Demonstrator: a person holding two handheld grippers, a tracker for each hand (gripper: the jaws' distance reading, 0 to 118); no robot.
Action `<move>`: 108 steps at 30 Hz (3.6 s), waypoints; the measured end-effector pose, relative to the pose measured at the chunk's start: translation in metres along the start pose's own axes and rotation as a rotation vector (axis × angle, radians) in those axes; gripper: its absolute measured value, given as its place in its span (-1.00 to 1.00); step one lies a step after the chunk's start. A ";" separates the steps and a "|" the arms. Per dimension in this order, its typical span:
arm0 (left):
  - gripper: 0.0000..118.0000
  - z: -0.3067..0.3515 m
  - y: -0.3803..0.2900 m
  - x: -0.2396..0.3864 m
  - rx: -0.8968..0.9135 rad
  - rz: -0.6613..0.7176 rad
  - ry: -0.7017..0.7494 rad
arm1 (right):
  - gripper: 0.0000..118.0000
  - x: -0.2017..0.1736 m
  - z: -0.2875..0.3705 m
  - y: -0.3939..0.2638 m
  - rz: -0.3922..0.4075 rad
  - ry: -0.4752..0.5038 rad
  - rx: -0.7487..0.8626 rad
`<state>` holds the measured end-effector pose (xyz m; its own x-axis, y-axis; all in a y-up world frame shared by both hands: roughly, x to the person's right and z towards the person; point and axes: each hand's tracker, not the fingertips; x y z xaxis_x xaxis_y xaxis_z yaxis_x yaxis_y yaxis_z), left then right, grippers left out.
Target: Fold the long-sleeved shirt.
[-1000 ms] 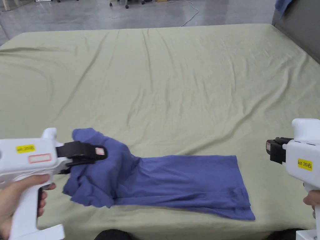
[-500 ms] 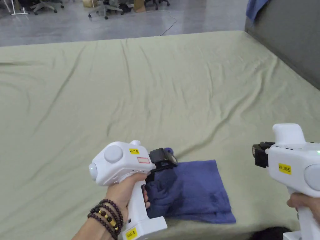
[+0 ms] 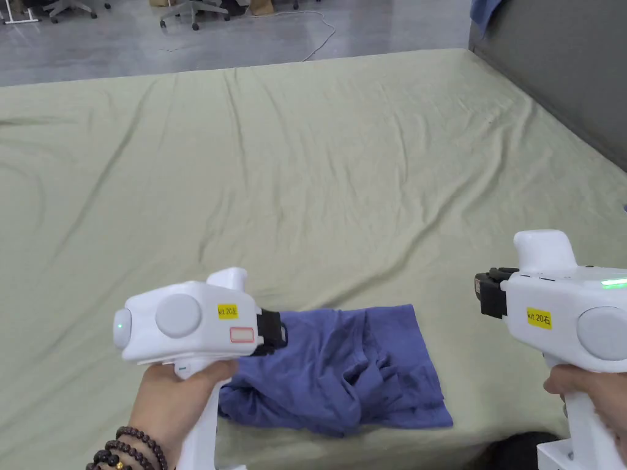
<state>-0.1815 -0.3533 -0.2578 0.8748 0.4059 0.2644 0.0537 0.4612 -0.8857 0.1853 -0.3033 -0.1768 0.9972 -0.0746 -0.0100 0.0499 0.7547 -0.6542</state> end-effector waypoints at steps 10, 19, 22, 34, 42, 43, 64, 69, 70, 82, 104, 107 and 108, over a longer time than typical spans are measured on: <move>-1.00 -0.110 -0.015 0.066 -0.062 -0.045 0.014 | -1.00 0.001 0.000 -0.005 0.007 -0.009 -0.012; -1.00 -0.096 -0.002 0.064 -0.095 0.045 -0.274 | -1.00 -0.004 -0.006 -0.004 -0.015 0.034 -0.056; -1.00 -0.059 0.005 0.046 -0.033 0.056 -0.348 | -1.00 -0.013 -0.010 0.004 -0.042 0.144 -0.086; -1.00 0.034 0.004 -0.065 0.151 0.173 -0.268 | -1.00 -0.069 -0.132 -0.003 -0.261 0.573 -0.497; 1.00 0.005 -0.021 -0.107 0.055 0.270 -0.292 | -1.00 -0.029 -0.159 -0.046 -0.366 0.592 -0.596; 1.00 -0.001 -0.024 -0.111 0.038 0.305 -0.287 | -1.00 -0.029 -0.158 -0.046 -0.357 0.581 -0.596; -0.88 -0.048 -0.019 -0.103 0.015 0.311 -0.432 | -1.00 -0.044 -0.144 -0.029 -0.272 0.505 -0.544; -0.88 -0.021 -0.003 -0.117 0.053 0.299 -0.453 | -1.00 -0.093 -0.098 0.009 -0.096 0.410 -0.240; -0.88 -0.011 0.001 -0.123 0.053 0.283 -0.447 | -1.00 -0.109 -0.089 0.017 -0.053 0.384 -0.165; -0.87 0.171 0.020 -0.336 0.174 0.219 -0.185 | -1.00 -0.351 -0.106 0.036 0.238 0.375 0.285; -1.00 0.272 0.017 -0.423 0.464 0.278 0.230 | -1.00 -0.457 -0.143 0.036 0.287 0.494 0.273; -1.00 0.267 0.025 -0.370 0.587 0.232 0.125 | -1.00 -0.421 -0.114 0.056 0.282 0.429 0.346; -1.00 0.264 0.030 -0.339 0.645 0.201 0.105 | -1.00 -0.405 -0.100 0.065 0.283 0.418 0.378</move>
<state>-0.6033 -0.2693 -0.2731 0.8814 0.4695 0.0516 -0.3840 0.7760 -0.5003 -0.2211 -0.2891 -0.2906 0.8722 -0.0290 -0.4883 -0.1202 0.9549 -0.2715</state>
